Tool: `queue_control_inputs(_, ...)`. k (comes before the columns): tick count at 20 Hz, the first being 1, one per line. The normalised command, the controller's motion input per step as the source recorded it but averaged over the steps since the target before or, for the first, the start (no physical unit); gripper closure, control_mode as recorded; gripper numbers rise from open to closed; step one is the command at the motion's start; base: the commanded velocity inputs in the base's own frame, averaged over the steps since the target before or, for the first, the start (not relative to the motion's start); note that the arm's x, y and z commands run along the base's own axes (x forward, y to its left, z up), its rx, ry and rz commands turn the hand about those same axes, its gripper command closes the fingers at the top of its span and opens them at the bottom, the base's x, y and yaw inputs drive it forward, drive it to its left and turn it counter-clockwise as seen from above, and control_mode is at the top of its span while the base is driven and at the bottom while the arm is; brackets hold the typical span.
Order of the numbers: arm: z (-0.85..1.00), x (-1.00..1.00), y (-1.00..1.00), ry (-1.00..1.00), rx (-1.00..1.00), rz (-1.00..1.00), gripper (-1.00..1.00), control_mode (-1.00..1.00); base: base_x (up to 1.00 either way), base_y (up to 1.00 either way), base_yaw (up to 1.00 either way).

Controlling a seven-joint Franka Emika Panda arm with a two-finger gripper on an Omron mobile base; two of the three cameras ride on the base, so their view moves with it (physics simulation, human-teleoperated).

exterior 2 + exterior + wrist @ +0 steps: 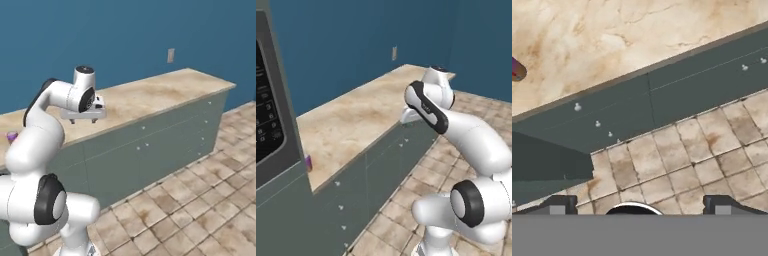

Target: Four empty soda cans are scattered around the kitchen. Gather all the cans and cluster them next to the stove for recycling.

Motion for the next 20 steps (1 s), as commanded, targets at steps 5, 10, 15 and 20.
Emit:
queue_control_inputs(5,0.00,0.00,0.00,0.00,0.00,0.00,-1.00,1.00,0.53,-0.08,0.43)
queue_control_inputs(10,0.00,0.00,0.00,0.00,0.00,0.00,-1.00,1.00,0.63,-0.07,0.42)
queue_control_inputs(15,0.00,0.00,0.00,0.00,0.00,0.00,-1.00,1.00,0.14,0.00,0.48)
queue_control_inputs(20,0.00,0.00,0.00,0.00,0.00,0.00,-1.00,1.00,0.53,0.00,0.38)
